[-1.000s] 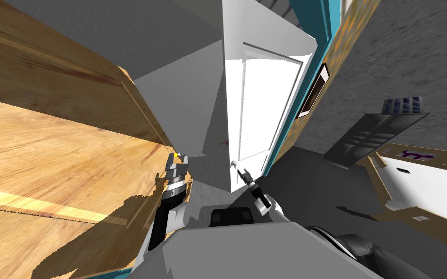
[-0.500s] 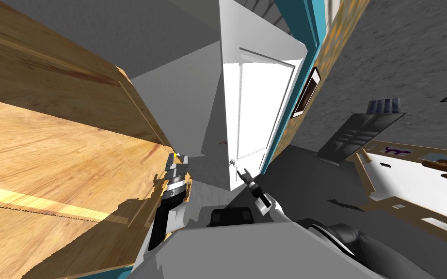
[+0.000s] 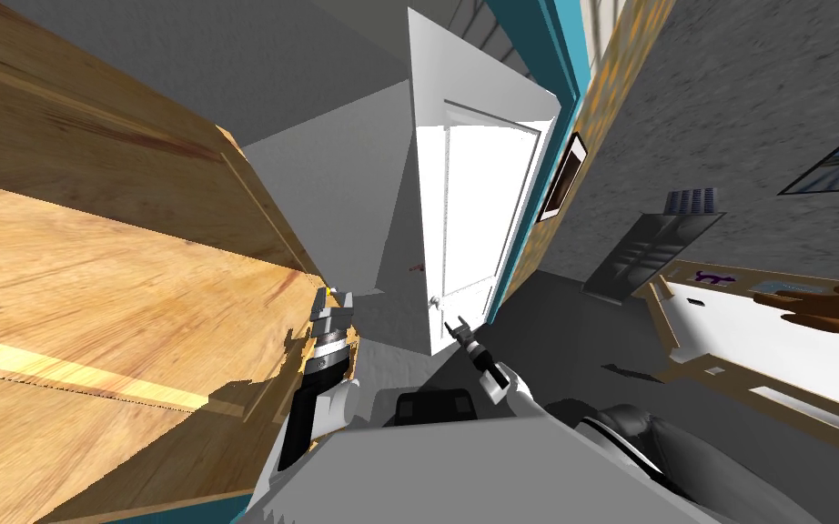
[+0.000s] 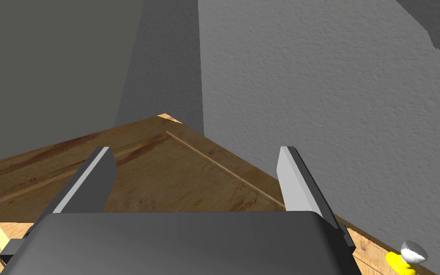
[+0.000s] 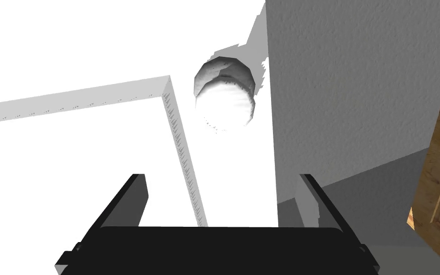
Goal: Push the door open
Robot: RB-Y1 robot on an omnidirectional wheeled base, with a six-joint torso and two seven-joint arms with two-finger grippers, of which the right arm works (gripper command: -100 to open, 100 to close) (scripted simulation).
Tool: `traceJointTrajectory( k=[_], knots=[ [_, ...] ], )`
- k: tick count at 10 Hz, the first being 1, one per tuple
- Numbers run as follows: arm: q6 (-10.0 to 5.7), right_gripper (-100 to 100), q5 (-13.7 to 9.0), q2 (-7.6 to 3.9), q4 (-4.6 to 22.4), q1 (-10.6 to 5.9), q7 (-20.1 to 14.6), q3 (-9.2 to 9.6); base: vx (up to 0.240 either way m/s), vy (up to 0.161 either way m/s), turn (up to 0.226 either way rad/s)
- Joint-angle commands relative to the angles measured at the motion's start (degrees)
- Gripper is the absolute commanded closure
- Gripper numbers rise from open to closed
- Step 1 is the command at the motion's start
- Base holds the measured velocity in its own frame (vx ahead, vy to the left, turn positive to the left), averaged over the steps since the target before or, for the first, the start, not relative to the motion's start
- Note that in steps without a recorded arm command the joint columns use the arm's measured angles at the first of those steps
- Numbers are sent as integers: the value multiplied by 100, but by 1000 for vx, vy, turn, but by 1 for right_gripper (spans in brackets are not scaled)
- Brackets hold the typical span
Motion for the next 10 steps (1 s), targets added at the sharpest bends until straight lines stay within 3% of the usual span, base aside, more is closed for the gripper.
traceJointTrajectory(
  k=[1,5,6,10],
  knots=[
    [15,-100,-5,-26,25,-23,226,46,-35,11,-34],
    [41,-100,-19,-88,99,-81,701,159,-46,7,-51],
    [31,-100,-18,-74,107,-83,620,140,-20,3,-9],
    [38,-100,-46,-19,149,-101,718,91,172,73,27]
  ],
)
